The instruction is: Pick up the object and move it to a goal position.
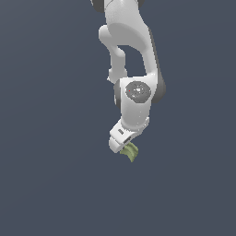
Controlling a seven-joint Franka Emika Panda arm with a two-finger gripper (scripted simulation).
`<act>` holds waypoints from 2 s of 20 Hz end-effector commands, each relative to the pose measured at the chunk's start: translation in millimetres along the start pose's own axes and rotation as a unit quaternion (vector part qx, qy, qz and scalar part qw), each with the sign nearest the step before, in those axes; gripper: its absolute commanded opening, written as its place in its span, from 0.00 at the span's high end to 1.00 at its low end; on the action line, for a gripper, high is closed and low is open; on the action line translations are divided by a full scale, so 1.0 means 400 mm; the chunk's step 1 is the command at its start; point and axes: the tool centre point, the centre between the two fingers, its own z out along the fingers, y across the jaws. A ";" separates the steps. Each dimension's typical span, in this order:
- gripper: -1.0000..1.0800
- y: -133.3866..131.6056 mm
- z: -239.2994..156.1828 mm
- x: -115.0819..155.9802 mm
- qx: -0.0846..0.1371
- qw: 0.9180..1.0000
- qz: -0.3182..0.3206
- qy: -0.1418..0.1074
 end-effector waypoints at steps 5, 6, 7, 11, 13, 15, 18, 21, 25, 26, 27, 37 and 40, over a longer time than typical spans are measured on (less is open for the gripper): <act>0.04 0.008 0.018 0.025 -0.001 0.998 -0.056 0.005; 0.04 0.009 0.020 0.028 -0.002 0.998 -0.062 0.006; 0.04 0.009 0.022 0.030 -0.002 0.998 -0.067 0.006; 0.04 0.011 0.026 0.035 -0.002 0.997 -0.078 0.007; 0.04 0.011 0.026 0.036 -0.002 0.997 -0.080 0.007; 0.04 0.011 0.027 0.035 -0.002 0.997 -0.077 0.007; 0.04 0.011 0.042 0.035 -0.002 0.997 -0.078 0.007; 0.04 0.010 0.075 0.035 -0.002 0.997 -0.078 0.007; 0.04 0.009 0.128 0.035 -0.002 0.997 -0.080 0.007; 0.04 0.008 0.137 0.035 -0.002 0.997 -0.080 0.007; 0.04 0.009 0.144 0.035 -0.002 0.997 -0.080 0.007; 1.00 0.011 0.152 0.038 -0.002 0.997 -0.080 0.007; 1.00 0.011 0.152 0.038 -0.002 0.997 -0.080 0.007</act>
